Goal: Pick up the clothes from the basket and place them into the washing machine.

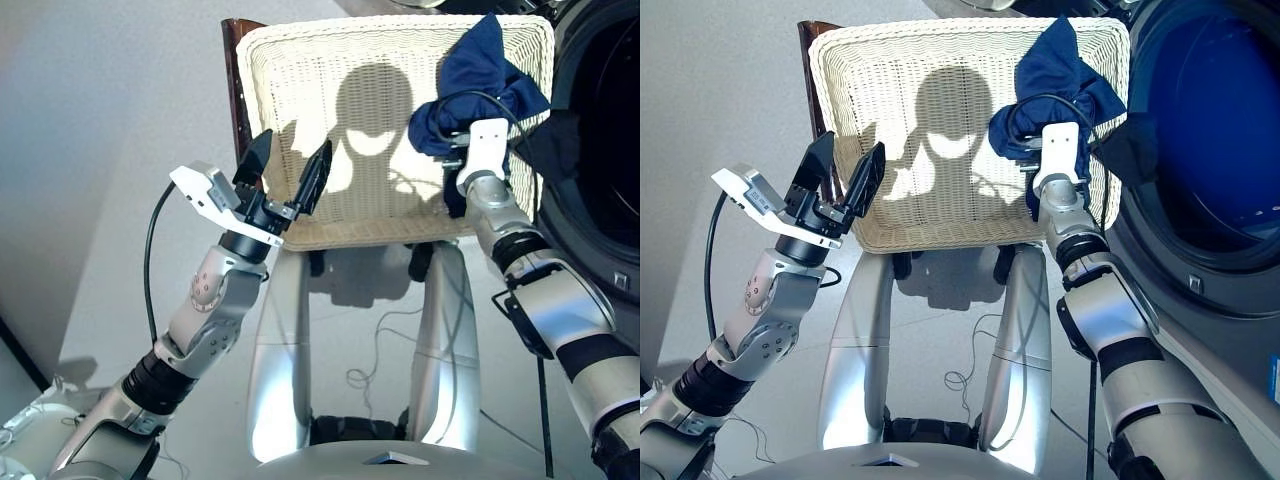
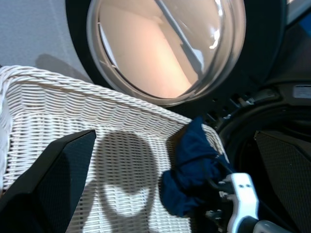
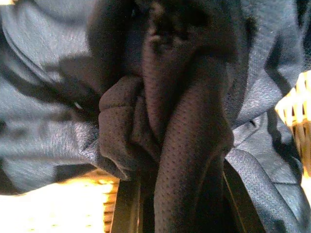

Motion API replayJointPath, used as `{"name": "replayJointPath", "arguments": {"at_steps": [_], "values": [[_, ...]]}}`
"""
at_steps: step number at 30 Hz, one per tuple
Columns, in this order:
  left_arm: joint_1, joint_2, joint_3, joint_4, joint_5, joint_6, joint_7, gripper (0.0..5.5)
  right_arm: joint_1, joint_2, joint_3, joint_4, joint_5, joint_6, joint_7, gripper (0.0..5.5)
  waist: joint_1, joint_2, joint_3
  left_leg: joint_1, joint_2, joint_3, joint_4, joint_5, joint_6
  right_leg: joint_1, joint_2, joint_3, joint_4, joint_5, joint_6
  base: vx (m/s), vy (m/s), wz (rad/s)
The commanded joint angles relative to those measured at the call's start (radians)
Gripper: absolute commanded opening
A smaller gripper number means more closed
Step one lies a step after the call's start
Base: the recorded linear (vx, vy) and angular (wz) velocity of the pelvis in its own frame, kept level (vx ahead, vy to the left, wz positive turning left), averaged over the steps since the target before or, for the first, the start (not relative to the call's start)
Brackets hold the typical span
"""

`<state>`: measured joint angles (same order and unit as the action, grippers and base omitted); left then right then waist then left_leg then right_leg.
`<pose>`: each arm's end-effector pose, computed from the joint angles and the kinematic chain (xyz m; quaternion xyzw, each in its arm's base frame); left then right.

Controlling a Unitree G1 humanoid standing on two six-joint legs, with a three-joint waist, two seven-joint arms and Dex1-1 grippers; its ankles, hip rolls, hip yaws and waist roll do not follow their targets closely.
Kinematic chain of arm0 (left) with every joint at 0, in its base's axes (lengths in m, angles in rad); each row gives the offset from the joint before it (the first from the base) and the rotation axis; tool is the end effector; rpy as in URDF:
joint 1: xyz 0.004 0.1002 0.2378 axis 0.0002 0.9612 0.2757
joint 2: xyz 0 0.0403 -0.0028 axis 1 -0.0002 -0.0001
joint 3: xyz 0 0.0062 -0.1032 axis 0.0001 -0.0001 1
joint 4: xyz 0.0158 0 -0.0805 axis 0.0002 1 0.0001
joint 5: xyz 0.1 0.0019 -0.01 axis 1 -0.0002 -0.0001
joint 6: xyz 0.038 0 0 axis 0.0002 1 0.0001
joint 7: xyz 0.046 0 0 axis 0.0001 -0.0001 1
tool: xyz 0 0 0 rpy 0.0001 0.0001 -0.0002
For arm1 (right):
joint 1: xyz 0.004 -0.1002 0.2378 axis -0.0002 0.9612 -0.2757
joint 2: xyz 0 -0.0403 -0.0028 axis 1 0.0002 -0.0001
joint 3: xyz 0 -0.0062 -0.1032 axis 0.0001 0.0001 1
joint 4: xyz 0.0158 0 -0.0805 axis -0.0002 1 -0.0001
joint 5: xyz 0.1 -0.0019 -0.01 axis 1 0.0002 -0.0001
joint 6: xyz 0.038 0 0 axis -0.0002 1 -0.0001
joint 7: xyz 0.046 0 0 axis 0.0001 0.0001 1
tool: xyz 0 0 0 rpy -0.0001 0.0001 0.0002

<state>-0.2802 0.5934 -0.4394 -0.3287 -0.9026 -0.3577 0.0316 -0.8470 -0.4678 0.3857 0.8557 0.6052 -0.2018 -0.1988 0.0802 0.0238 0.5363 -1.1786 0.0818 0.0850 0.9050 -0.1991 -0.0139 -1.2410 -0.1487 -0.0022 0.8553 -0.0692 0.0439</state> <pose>0.2147 0.1455 0.1498 -0.2043 -0.2518 -0.2795 0.9037 0.3418 -0.1951 0.1306 -0.0330 -0.0600 -0.0536 0.9962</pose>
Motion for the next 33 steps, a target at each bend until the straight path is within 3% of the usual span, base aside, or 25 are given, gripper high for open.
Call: {"name": "replayJointPath", "arguments": {"at_steps": [1, 8, 13, 17, 18, 19, 22, 23, 24, 25, 27, 28, 33], "values": [[0.047, -0.024, 0.047, -0.116, 0.020, -0.035, -0.002, 5.50, 0.082, -0.010, -0.039, -0.153, 0.034, -0.122, -0.014, 0.00, -0.037, 0.027, -0.016, 0.030, -0.013, -0.025, -0.151, 0.105, -0.049, 0.054, -0.004, -0.025, -0.059, 0.007, 0.049, 0.000, 0.000, 0.000], [0.062, -0.027, 0.068, -0.099, 0.021, -0.047, -0.009, 5.50, 0.277, 0.058, -0.168, -0.247, 0.109, -0.204, -0.018, 0.00, -0.059, 0.021, -0.016, 0.041, -0.012, -0.025, -0.163, 0.103, -0.049, 0.058, 0.000, -0.022, -0.067, 0.001, 0.052, 0.000, 0.000, 0.000], [0.068, -0.032, 0.076, -0.097, 0.022, -0.055, -0.009, 5.50, 0.330, 0.089, -0.226, -0.266, 0.192, -0.247, -0.009, 0.00, -0.069, 0.017, -0.016, 0.040, -0.012, -0.027, -0.157, 0.100, -0.049, 0.061, 0.004, -0.019, -0.067, 0.000, 0.052, 0.000, 0.000, 0.000], [0.067, -0.045, 0.071, -0.095, 0.004, -0.060, -0.001, 5.50, 0.310, 0.158, -0.324, -0.254, 0.442, -0.329, 0.032, 0.00, -0.072, 0.017, -0.016, 0.040, -0.013, -0.027, -0.152, 0.093, -0.050, 0.059, 0.005, -0.018, -0.059, -0.004, 0.054, -0.024, 0.006, -0.002], [0.061, -0.047, 0.073, -0.097, -0.001, -0.061, 0.003, 5.50, 0.296, 0.175, -0.350, -0.255, 0.516, -0.343, 0.054, 0.00, -0.073, 0.017, -0.016, 0.019, -0.014, -0.022, -0.164, 0.128, -0.044, 0.039, 0.004, -0.020, -0.075, 0.029, 0.047, 0.000, 0.000, 0.000], [0.064, -0.050, 0.070, -0.097, -0.005, -0.062, 0.007, 5.50, 0.291, 0.191, -0.379, -0.247, 0.589, -0.367, 0.065, 0.00, -0.072, 0.018, -0.016, 0.038, -0.014, -0.028, -0.152, 0.093, -0.051, 0.056, 0.006, -0.017, -0.059, -0.003, 0.054, 0.000, 0.000, 0.000], [0.062, -0.052, 0.070, -0.103, -0.016, -0.051, 0.016, 5.50, 0.278, 0.217, -0.427, -0.246, 0.741, -0.382, 0.096, 0.00, -0.076, 0.016, -0.016, 0.031, -0.012, -0.028, -0.150, 0.097, -0.052, 0.051, 0.006, -0.017, -0.058, 0.001, 0.054, 0.030, 0.004, -0.004], [0.067, -0.052, 0.070, -0.104, -0.017, -0.047, 0.018, 5.50, 0.277, 0.215, -0.443, -0.242, 0.771, -0.388, 0.102, 0.00, -0.076, 0.014, -0.016, 0.033, -0.013, -0.029, -0.141, 0.089, -0.052, 0.053, 0.007, -0.017, -0.051, -0.005, 0.054, -0.098, 0.010, -0.006], [0.065, -0.051, 0.073, -0.106, -0.020, -0.044, 0.017, 5.50, 0.266, 0.214, -0.459, -0.240, 0.813, -0.393, 0.112, 0.00, -0.076, 0.012, -0.016, 0.013, -0.013, -0.026, -0.149, 0.120, -0.047, 0.035, 0.006, -0.020, -0.062, 0.024, 0.048, 0.000, 0.000, 0.000], [0.067, -0.051, 0.072, -0.104, -0.020, -0.043, 0.021, 5.50, 0.260, 0.209, -0.472, -0.232, 0.845, -0.401, 0.115, 0.00, -0.075, 0.011, -0.016, 0.033, -0.013, -0.031, -0.139, 0.088, -0.053, 0.052, 0.007, -0.016, -0.047, -0.004, 0.055, 0.000, 0.000, 0.000], [0.062, -0.048, 0.071, -0.107, -0.020, -0.040, 0.025, 5.50, 0.231, 0.188, -0.499, -0.219, 0.889, -0.415, 0.116, 0.00, -0.075, 0.008, -0.016, 0.012, -0.013, -0.029, -0.142, 0.117, -0.049, 0.036, 0.004, -0.019, -0.057, 0.025, 0.050, 0.000, 0.000, 0.000], [0.062, -0.047, 0.069, -0.107, -0.018, -0.039, 0.025, 5.50, 0.220, 0.179, -0.504, -0.215, 0.900, -0.420, 0.115, 0.00, -0.074, 0.008, -0.016, 0.030, -0.013, -0.034, -0.131, 0.087, -0.055, 0.052, 0.006, -0.015, -0.041, -0.003, 0.055, 0.000, 0.000, 0.000], [0.051, -0.034, 0.077, -0.117, -0.010, -0.041, 0.028, 5.50, 0.102, 0.083, -0.556, -0.190, 0.953, -0.460, 0.101, 0.00, -0.069, 0.004, -0.016, 0.028, -0.013, -0.038, -0.130, 0.092, -0.057, 0.050, 0.006, -0.015, -0.038, 0.002, 0.057, -0.001, 0.001, -0.002]]}}
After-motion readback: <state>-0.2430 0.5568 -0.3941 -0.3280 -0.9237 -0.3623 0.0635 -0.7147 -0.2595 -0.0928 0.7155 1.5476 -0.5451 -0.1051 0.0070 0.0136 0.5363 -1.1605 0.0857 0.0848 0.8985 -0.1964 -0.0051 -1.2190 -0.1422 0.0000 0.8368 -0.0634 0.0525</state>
